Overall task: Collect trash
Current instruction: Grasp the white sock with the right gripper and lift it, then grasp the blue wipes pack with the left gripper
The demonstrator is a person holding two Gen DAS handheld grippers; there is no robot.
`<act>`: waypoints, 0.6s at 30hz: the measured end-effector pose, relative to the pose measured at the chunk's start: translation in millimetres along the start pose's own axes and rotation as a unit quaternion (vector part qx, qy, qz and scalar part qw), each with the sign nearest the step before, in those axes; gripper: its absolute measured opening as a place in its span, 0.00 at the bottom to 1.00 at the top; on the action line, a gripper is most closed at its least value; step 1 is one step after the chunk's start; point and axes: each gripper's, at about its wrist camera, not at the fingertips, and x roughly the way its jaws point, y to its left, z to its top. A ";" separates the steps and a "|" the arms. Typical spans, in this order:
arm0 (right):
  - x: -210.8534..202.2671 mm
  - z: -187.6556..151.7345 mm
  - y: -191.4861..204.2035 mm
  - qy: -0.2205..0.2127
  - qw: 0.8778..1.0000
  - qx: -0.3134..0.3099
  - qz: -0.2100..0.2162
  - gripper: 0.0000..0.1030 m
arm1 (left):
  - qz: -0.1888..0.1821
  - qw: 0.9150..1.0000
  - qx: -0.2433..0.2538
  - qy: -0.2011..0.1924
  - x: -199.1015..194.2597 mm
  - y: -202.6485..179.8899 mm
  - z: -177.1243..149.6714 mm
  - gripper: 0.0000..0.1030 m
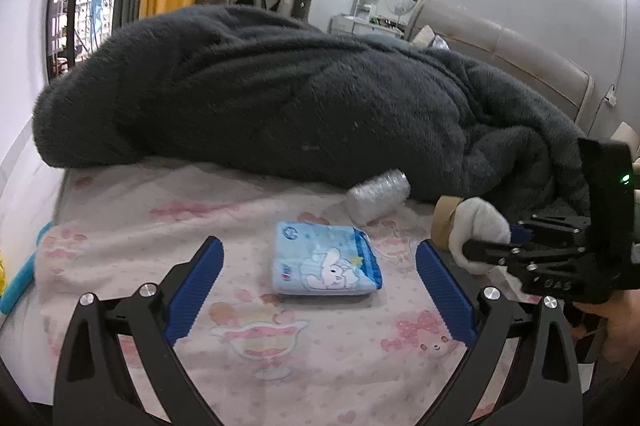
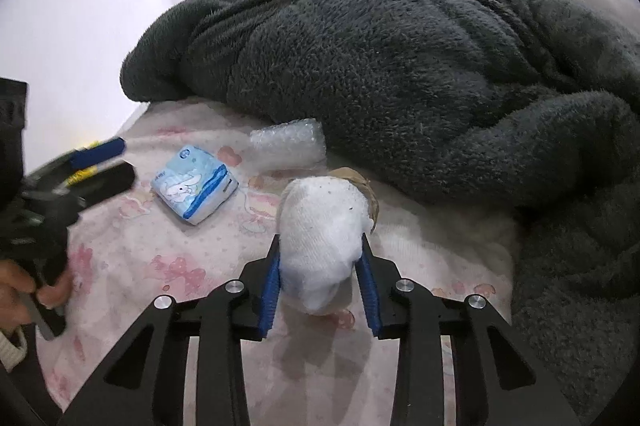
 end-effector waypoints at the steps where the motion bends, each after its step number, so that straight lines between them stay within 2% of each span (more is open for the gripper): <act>1: -2.2 -0.7 -2.8 -0.001 1.000 0.003 0.005 0.34 | 0.000 1.000 0.001 0.005 3.1 -1.1 -0.5 0.95; 9: -16.6 1.2 -28.5 -0.019 0.998 0.047 0.042 0.34 | 0.007 0.999 0.007 0.053 34.4 -7.4 -6.0 0.95; 17: -30.1 7.4 -36.8 -0.038 0.997 0.053 0.048 0.34 | 0.017 0.996 0.017 0.086 53.6 -10.7 -8.3 0.94; 18: -30.4 7.9 -38.1 -0.038 0.997 0.053 0.048 0.34 | 0.016 0.996 0.019 0.089 55.4 -11.5 -8.8 0.91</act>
